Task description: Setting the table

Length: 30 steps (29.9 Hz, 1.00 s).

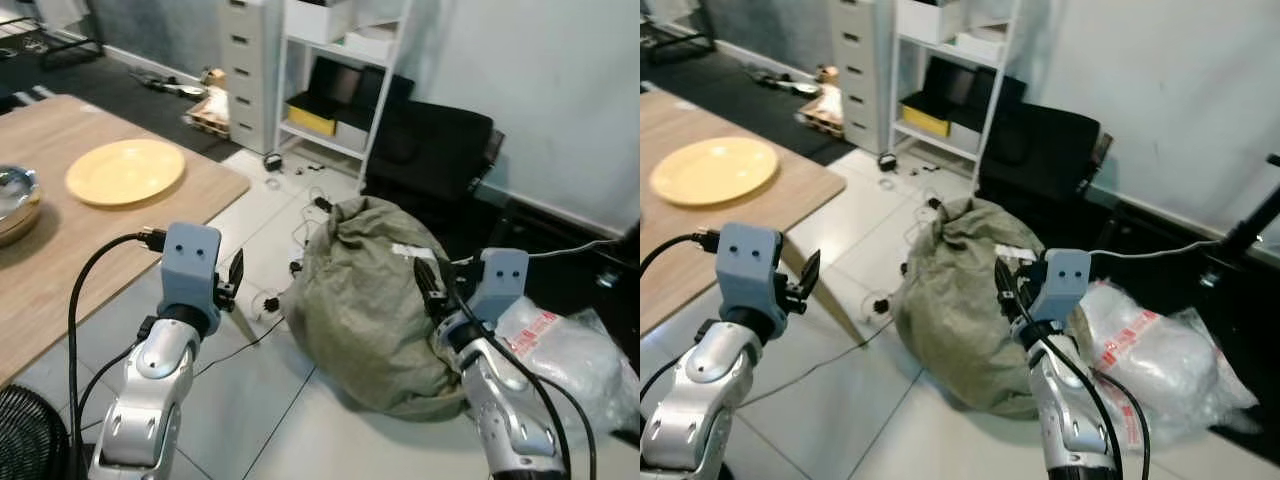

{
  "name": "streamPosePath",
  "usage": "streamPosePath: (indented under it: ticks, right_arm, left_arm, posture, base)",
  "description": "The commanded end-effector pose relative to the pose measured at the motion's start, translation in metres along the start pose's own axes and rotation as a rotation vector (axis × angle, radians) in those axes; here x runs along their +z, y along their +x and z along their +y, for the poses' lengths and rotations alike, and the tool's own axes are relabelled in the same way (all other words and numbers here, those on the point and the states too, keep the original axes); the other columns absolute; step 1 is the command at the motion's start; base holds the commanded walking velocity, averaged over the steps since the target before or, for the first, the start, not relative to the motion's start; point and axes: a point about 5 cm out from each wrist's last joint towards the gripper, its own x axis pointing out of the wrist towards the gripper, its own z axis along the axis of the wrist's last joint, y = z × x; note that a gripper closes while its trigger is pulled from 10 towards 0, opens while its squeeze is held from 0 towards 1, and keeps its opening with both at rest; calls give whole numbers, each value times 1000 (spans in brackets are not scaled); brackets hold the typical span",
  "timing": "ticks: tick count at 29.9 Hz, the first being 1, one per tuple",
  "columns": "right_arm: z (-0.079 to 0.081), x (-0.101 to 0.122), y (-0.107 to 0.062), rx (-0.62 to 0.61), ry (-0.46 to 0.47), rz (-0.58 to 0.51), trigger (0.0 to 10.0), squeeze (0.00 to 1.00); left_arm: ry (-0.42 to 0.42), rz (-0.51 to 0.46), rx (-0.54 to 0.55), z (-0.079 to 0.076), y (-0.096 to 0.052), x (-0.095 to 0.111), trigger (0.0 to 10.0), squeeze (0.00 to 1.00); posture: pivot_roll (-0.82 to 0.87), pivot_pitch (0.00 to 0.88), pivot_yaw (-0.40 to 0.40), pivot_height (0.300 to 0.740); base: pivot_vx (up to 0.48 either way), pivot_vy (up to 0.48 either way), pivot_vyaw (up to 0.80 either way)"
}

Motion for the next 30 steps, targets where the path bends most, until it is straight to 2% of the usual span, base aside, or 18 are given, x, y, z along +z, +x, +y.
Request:
streamPosePath:
  ticks: [1, 6, 8, 9, 11, 15, 16, 18, 22, 26, 30]
  right_arm:
    - [-3, -2, -2, -13, 2, 14, 10000, 0]
    - [-5, -5, -3, -18, 0, 22, 10000, 0]
    - [-6, -9, -5, -27, -3, 37, 10000, 0]
    - [-6, -9, -5, -27, -3, 37, 10000, 0]
    - [-10, -18, -8, -39, -12, 74, 10000, 0]
    - [-20, -64, -31, -80, 0, 252, 10000, 0]
    - [-20, -64, -31, -80, 0, 252, 10000, 0]
    - [-23, -82, -45, -109, 8, 315, 10000, 0]
    - [-20, -101, -63, -125, -18, 376, 10000, 0]
    - [-16, -110, -69, -133, -14, 393, 10000, 0]
    - [-8, -119, -71, -124, -9, 414, 10000, 0]
  left_arm:
    - [-8, 19, -10, -2, -1, -5, 10000, 0]
    - [11, 42, -38, -3, -2, -9, 10000, 0]
    - [48, 111, -129, -9, -4, -24, 10000, 0]
    - [48, 111, -129, -9, -4, -24, 10000, 0]
    - [91, 177, -182, -9, -9, -42, 10000, 0]
    - [178, 331, -199, 0, -27, -92, 10000, 0]
    - [178, 331, -199, 0, -27, -92, 10000, 0]
    - [226, 373, -198, 5, -35, -109, 10000, 0]
    - [157, 419, -169, 11, -42, -125, 10000, 0]
    - [113, 437, -156, 10, -45, -136, 10000, 90]
    - [76, 441, -199, -7, -51, -145, 10000, 98]
  posture:
    - [4, 26, 32, 740]
    - [6, 28, 32, 740]
    - [7, 28, 33, 740]
    - [7, 28, 33, 740]
    - [4, 28, 34, 740]
    - [6, 41, 38, 740]
    - [6, 41, 38, 740]
    - [8, 49, 47, 740]
    - [3, 50, 67, 740]
    - [-4, 52, 77, 740]
    - [-10, 53, 77, 740]
  base:
    - [0, 0, -800]
    - [0, 0, -800]
    - [0, 0, -800]
    - [0, 0, -800]
    - [0, 0, -800]
    - [0, 0, -800]
    - [0, 0, -800]
    - [0, 0, -800]
    - [0, 0, -800]
    - [0, 0, -800]
    - [0, 0, -800]
